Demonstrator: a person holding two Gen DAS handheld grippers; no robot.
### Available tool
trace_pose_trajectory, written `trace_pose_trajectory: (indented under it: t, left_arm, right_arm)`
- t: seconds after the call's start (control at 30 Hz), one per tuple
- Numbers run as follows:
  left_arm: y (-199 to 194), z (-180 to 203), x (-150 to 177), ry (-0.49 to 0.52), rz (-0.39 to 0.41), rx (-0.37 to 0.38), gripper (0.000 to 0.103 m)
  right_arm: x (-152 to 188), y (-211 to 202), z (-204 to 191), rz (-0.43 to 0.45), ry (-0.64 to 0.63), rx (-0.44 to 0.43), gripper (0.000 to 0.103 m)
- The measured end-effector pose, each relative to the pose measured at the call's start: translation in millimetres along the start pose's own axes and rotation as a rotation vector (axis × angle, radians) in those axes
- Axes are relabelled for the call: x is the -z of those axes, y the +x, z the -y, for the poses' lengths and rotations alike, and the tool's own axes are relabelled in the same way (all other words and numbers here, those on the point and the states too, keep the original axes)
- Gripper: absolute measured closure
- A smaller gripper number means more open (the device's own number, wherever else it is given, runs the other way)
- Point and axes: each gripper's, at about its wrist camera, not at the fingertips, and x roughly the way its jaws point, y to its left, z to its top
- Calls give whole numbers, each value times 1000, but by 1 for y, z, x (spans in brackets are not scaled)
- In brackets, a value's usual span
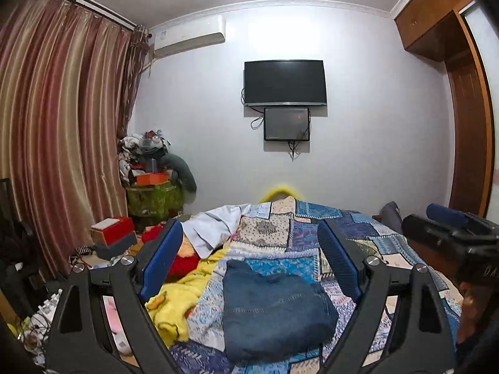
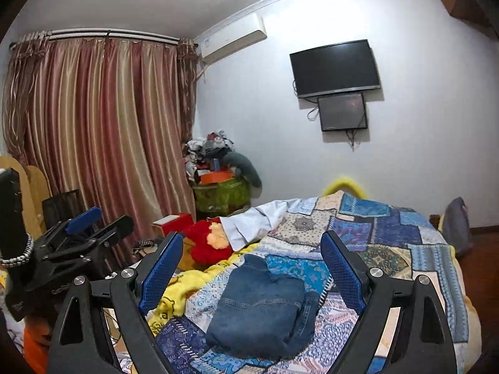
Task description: Fold large clothes
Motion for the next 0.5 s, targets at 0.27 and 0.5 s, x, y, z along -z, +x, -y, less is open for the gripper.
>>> trace_pose_trajectory:
  t: [0.27, 0.5]
  left_arm:
    - [-3, -3, 18, -23, -43, 2, 1]
    - [5, -8, 23, -64, -75, 9, 0]
  right_arm:
    - [21, -12, -4, -28, 14, 105, 0]
    - [20, -10, 0, -29, 5, 115, 0]
